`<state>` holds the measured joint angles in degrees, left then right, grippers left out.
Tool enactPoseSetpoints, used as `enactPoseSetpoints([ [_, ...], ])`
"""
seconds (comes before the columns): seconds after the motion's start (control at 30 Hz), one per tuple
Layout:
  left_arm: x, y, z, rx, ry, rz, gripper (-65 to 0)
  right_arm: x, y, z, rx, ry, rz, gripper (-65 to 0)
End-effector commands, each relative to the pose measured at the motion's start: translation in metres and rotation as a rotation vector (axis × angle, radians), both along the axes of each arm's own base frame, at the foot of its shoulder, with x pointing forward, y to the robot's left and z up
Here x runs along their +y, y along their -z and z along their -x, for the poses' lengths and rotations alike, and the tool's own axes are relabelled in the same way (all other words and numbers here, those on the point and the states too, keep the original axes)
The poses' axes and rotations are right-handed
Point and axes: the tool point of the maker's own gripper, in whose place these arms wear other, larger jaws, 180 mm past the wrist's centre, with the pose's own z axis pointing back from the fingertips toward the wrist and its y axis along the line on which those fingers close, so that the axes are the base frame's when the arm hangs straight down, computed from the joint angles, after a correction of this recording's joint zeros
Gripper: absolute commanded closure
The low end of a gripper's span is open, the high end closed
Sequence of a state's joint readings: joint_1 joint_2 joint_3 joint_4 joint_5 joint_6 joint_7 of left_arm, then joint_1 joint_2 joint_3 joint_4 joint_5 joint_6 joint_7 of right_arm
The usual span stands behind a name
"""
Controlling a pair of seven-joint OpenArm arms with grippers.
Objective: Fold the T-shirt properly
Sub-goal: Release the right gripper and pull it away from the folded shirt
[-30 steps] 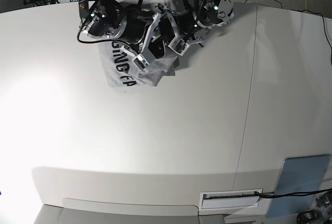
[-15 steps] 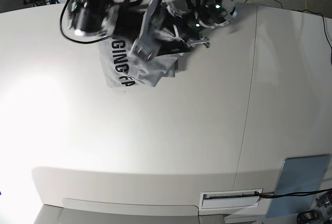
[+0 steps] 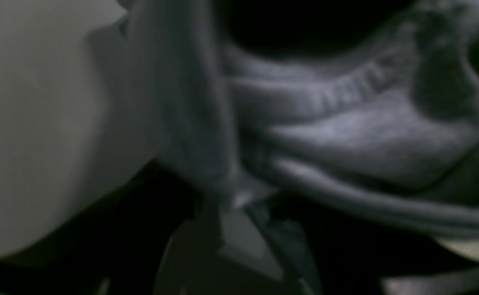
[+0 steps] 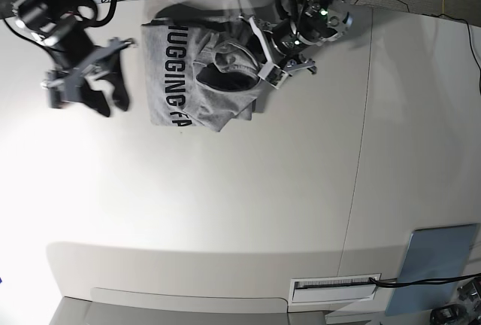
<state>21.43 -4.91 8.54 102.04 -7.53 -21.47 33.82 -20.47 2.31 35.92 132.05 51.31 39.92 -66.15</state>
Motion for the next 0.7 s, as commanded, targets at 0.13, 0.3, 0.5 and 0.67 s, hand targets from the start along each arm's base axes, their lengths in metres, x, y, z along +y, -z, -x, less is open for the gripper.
enactPoseSetpoints([
  [0.13,0.014,-0.023,-0.017,-0.066,-0.050,0.012,-24.5,-0.032,-0.013,0.003,-0.007,0.049,0.084,-22.3],
  [0.3,0.022,-0.051,-0.025,-0.117,-0.055,-0.016,-24.5,-0.042,0.004,0.005,0.059,0.057,0.075,-22.3],
  [0.5,0.060,-0.053,-0.037,-0.120,-0.180,-0.128,-24.5,-0.052,0.028,0.008,0.136,0.082,0.029,-22.3],
  [0.67,0.113,-0.043,-0.040,-0.082,-0.308,-0.237,-24.5,-0.057,0.038,0.009,0.166,0.096,0.015,-22.3],
])
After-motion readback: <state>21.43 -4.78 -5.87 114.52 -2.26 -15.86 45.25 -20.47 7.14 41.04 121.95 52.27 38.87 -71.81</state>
